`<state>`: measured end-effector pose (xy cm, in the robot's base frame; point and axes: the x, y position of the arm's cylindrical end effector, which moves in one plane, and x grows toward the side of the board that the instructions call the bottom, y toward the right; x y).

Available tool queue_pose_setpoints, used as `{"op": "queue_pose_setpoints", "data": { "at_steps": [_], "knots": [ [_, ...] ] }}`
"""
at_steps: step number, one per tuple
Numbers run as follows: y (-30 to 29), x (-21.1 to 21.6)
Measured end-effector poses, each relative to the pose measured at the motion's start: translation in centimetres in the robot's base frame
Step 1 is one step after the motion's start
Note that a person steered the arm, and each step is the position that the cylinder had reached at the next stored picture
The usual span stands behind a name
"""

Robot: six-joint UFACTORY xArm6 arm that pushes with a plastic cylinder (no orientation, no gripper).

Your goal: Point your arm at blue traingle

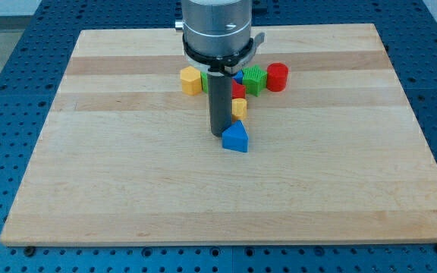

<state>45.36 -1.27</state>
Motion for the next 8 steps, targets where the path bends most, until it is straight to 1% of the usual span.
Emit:
{"op": "queue_pose_setpoints", "data": {
  "at_steps": [3,5,7,8],
  "knots": [
    [-1.6,0.0],
    [-4.9,0.6],
    [-5.6,4.9],
    [-3.9,6.1]
  ]
}}
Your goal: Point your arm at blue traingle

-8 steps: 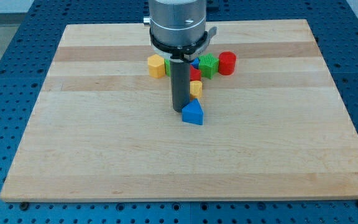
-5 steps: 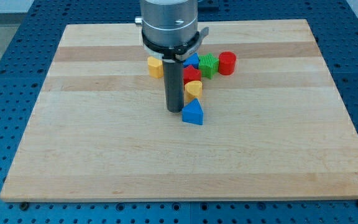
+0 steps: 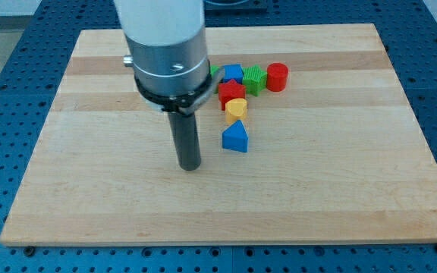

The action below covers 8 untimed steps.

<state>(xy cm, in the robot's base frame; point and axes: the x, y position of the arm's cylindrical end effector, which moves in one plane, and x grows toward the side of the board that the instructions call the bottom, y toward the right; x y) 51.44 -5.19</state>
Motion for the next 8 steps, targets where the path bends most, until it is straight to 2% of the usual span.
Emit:
{"op": "queue_pose_setpoints", "data": {
  "at_steps": [3,8],
  "knots": [
    [5.4,0.0],
    [6.9,-1.0]
  ]
}}
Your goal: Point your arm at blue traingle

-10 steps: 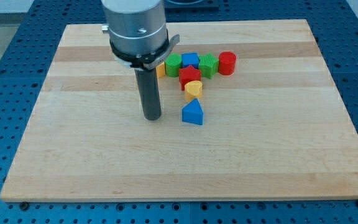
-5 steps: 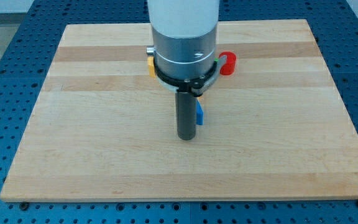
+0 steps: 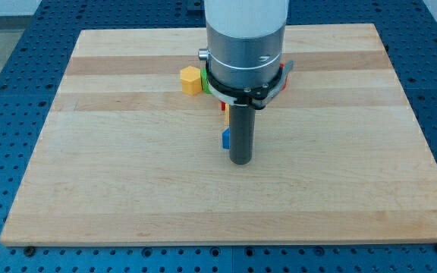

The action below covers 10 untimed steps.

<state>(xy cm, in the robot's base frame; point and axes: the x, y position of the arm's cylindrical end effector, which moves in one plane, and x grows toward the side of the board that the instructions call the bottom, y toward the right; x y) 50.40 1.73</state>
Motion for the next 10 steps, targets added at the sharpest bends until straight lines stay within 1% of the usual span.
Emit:
{"op": "queue_pose_setpoints", "data": {
  "at_steps": [8,9,10],
  "knots": [
    [1.4,-0.8],
    [1.9,-0.8],
    [4.8,-0.8]
  ]
}}
